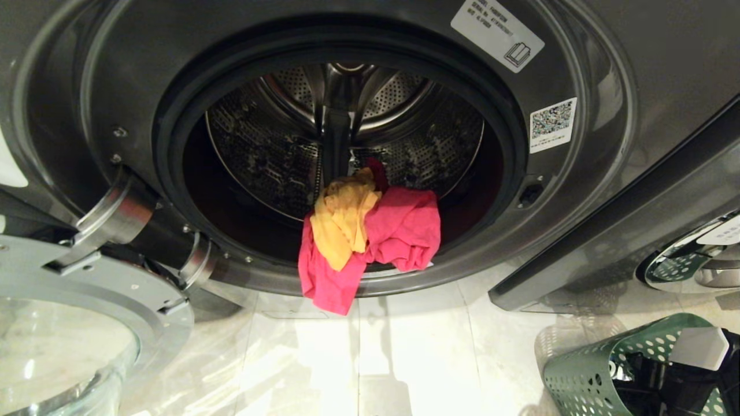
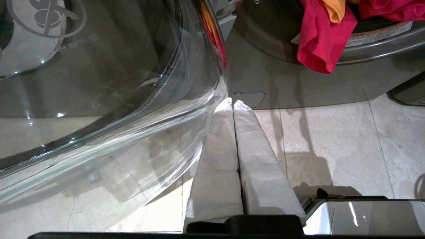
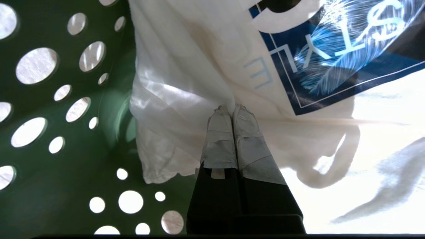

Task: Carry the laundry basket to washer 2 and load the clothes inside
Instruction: Place the clothes into the washing machine

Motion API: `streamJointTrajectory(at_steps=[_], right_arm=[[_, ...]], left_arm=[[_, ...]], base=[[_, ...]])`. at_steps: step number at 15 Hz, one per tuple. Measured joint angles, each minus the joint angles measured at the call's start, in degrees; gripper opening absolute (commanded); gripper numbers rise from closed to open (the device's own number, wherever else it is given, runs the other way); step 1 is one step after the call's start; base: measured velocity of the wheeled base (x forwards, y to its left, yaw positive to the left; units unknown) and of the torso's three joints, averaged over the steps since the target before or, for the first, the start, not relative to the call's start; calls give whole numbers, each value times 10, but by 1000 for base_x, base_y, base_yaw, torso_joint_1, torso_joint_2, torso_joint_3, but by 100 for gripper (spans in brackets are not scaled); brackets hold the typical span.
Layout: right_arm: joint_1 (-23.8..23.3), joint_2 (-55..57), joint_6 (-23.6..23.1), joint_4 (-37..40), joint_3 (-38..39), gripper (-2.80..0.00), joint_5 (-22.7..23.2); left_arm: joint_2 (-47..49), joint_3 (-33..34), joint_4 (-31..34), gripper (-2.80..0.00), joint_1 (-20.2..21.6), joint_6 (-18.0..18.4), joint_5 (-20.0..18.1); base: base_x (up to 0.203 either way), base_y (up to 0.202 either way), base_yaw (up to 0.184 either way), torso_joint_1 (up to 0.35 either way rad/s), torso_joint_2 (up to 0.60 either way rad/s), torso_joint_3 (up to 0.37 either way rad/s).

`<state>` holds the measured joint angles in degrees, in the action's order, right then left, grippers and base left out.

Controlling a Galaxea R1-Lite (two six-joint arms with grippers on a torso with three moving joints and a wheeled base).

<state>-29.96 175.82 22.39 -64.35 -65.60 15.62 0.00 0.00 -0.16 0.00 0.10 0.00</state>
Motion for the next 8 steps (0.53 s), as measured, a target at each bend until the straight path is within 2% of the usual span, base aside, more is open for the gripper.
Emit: streamJointTrajectory(at_steps=[4, 8], right_arm=[[-12, -16, -4, 6, 6, -280, 0], [-43, -85, -20, 103, 20, -280, 1]], left_arm=[[0, 0, 0, -280, 0, 0, 0], [0, 0, 0, -280, 0, 0, 0]], base=[[0, 0, 0, 0, 0, 0], [0, 0, 0, 0, 0, 0]])
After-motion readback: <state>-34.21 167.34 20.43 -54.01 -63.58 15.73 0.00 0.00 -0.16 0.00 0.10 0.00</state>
